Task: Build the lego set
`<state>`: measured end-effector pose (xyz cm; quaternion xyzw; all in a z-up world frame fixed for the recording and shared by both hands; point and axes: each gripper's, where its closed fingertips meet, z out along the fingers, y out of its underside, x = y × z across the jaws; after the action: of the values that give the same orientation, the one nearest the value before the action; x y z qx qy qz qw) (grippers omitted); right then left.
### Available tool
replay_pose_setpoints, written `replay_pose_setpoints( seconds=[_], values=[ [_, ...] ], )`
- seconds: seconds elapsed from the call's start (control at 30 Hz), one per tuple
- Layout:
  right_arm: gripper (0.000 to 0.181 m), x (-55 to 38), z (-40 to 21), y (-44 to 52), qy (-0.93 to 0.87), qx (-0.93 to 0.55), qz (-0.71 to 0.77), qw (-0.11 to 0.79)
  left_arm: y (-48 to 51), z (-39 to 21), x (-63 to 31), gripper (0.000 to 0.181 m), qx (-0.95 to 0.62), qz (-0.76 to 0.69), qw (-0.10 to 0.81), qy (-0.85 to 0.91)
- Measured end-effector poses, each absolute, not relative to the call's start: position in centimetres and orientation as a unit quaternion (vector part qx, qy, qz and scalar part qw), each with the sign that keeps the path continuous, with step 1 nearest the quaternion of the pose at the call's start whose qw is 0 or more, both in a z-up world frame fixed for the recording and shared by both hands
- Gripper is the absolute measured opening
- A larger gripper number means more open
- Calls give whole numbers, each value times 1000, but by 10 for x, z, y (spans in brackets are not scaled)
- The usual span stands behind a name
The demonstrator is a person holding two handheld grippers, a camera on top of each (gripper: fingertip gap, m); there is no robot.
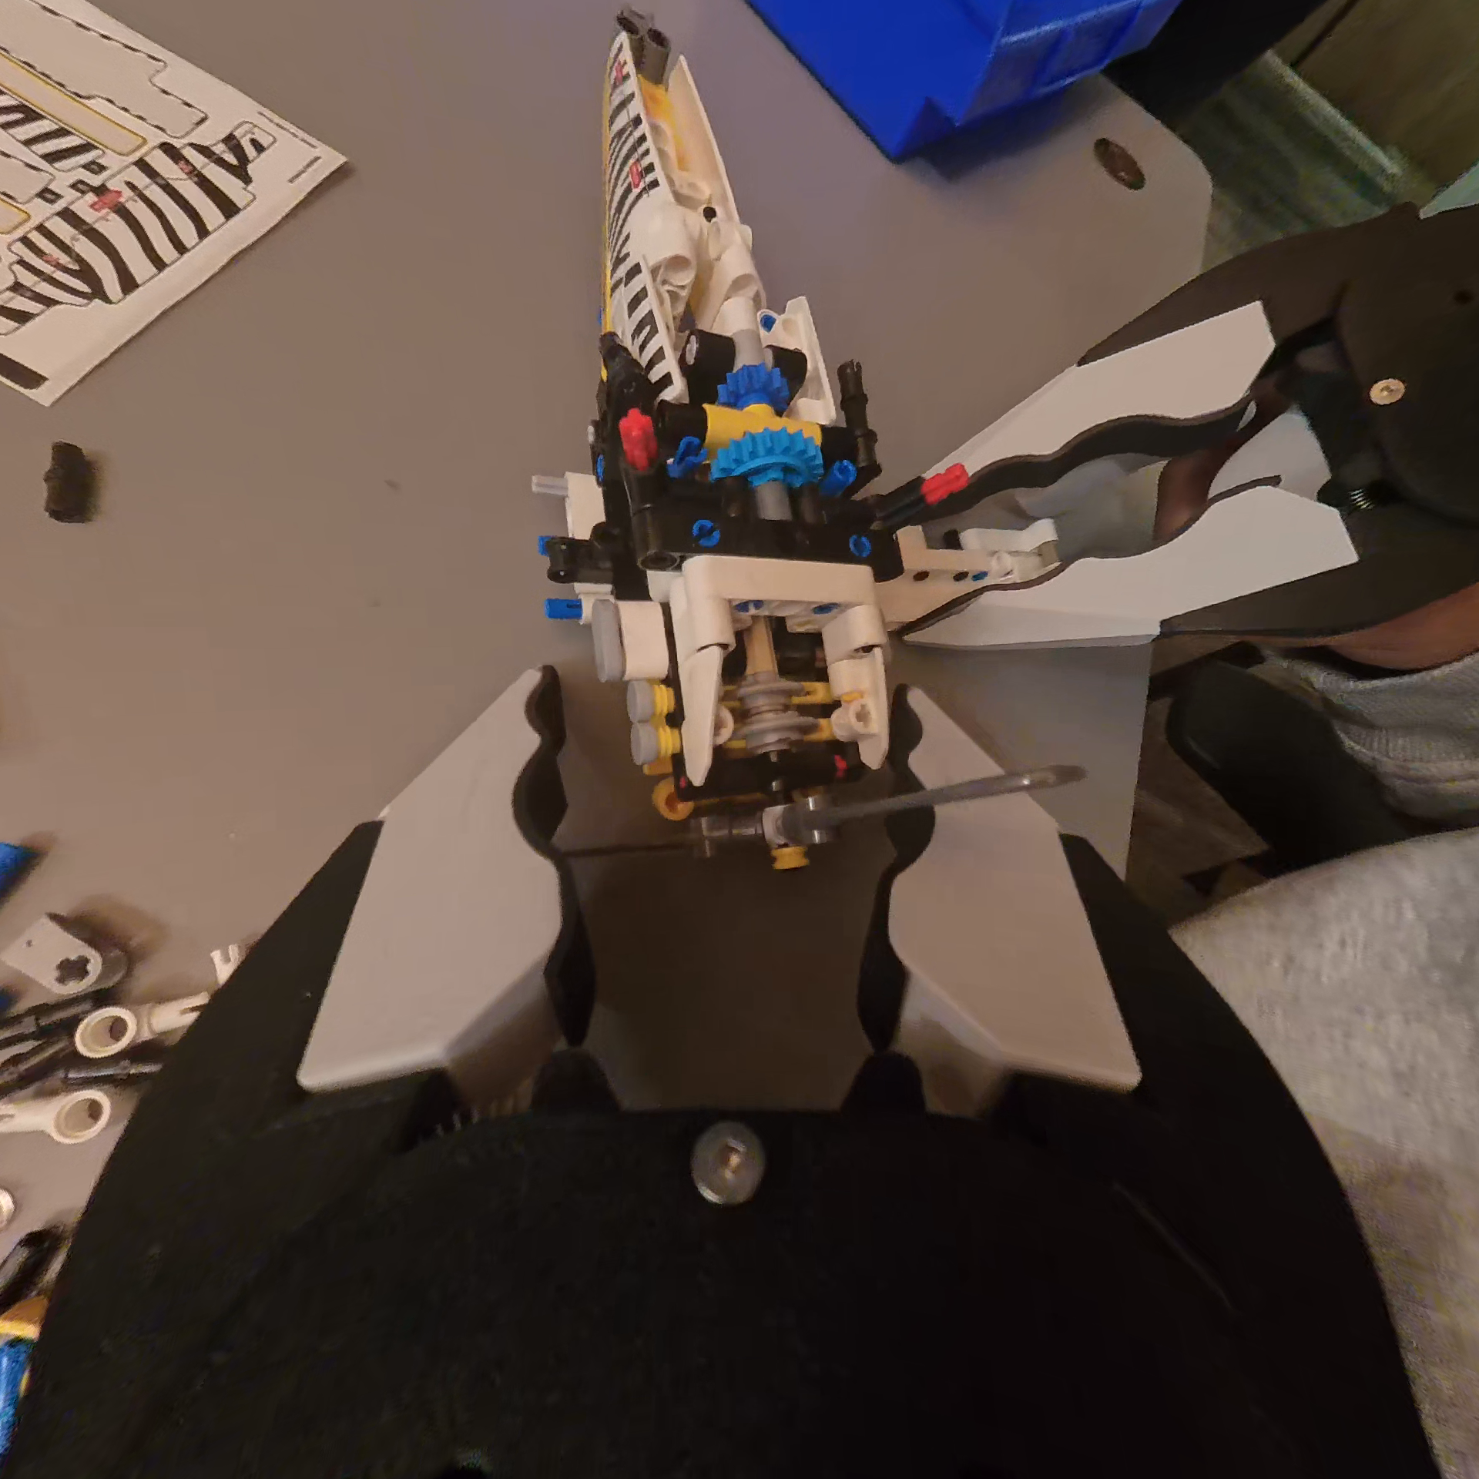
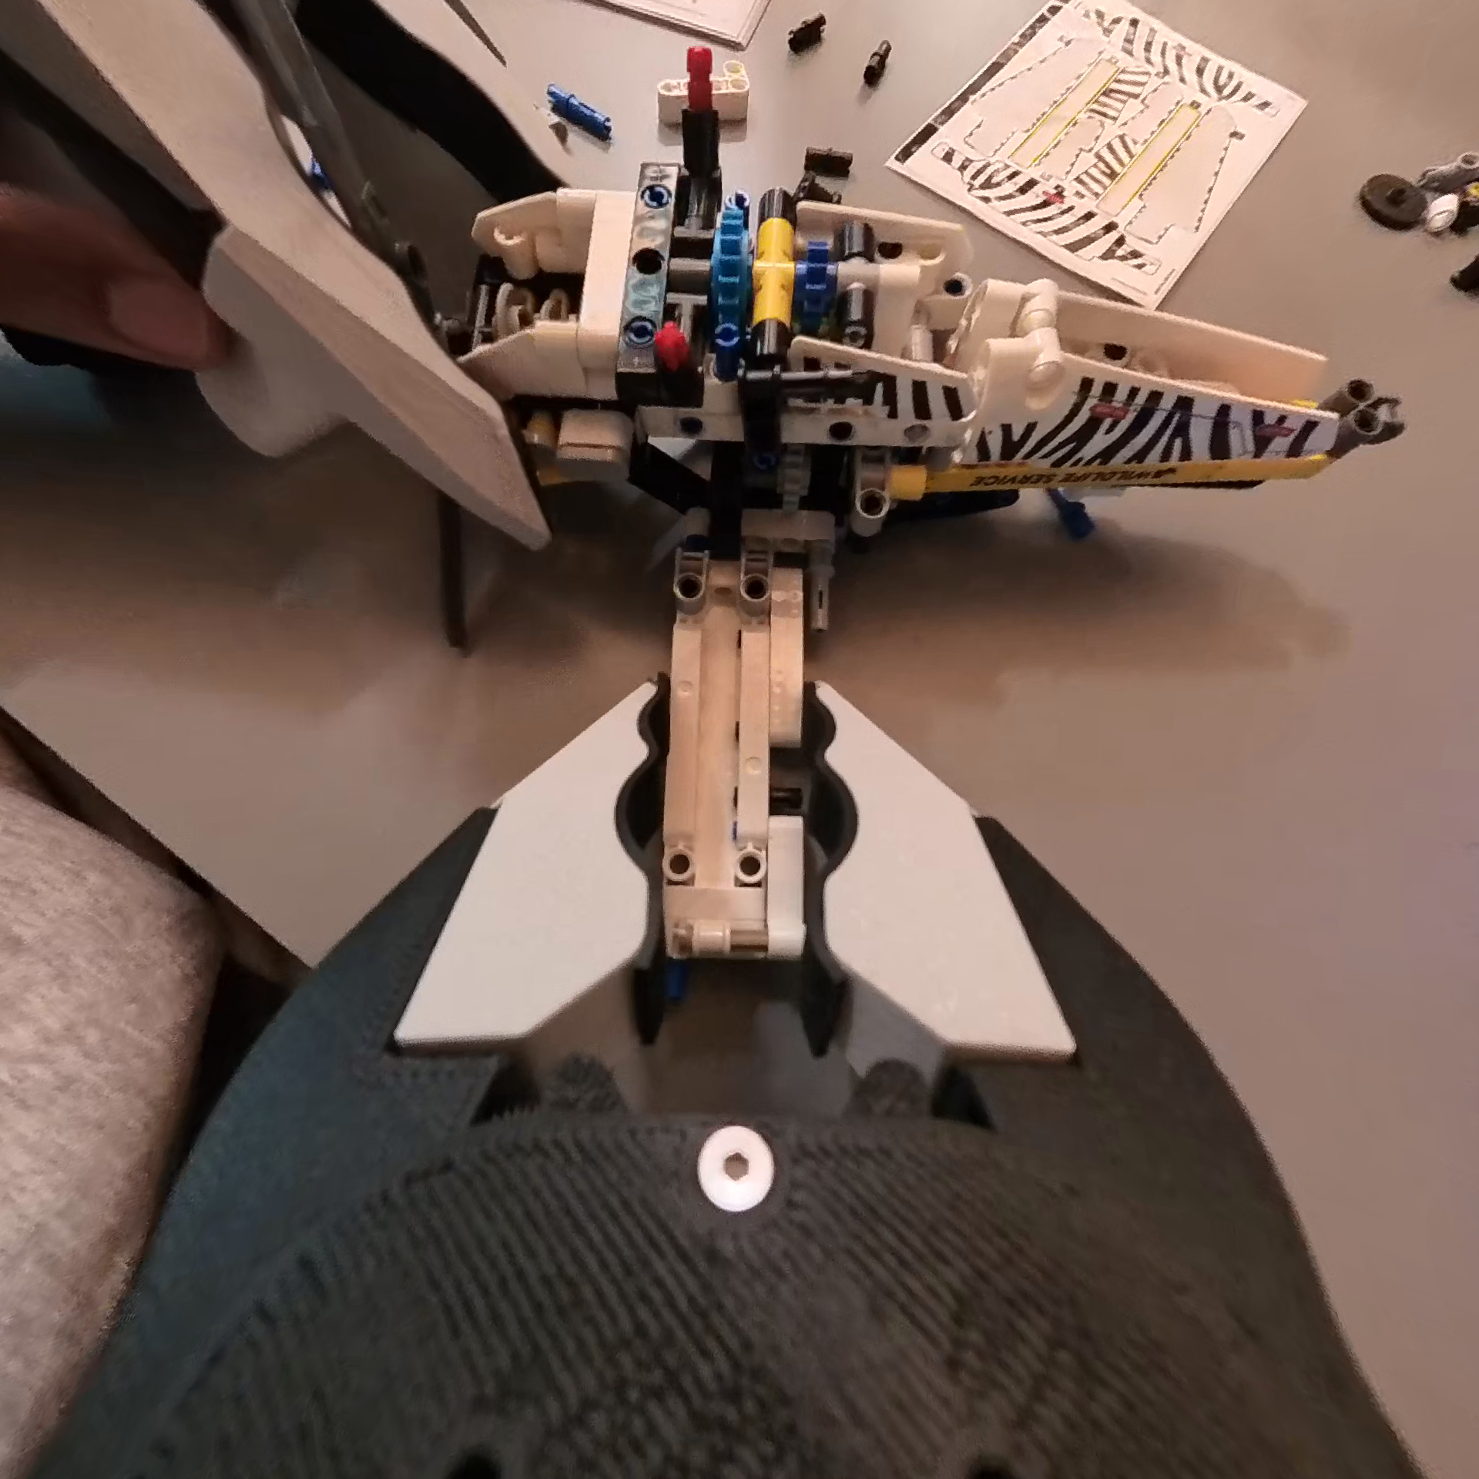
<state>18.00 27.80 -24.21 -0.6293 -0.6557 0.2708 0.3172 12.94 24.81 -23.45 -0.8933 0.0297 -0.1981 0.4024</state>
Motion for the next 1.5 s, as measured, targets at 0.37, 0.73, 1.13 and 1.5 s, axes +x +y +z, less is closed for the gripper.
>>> replay_pose_setpoints(
  seconds=[0.37,0.73,1.13,1.5],
  values=[
    [32,174,-243,283,-659,-625,277,313,247,-235,132,70,-894,-206,394,48],
    [32,172,-242,284,-648,-636,284,309,258,-209,129,101,-866,-160,472,35],
    [32,172,-244,286,-634,-651,280,309,268,-239,120,77,-911,-58,403,75],
    [32,173,-241,285,-633,-646,292,310,268,-240,120,76,-913,-55,396,86]
  ],
)
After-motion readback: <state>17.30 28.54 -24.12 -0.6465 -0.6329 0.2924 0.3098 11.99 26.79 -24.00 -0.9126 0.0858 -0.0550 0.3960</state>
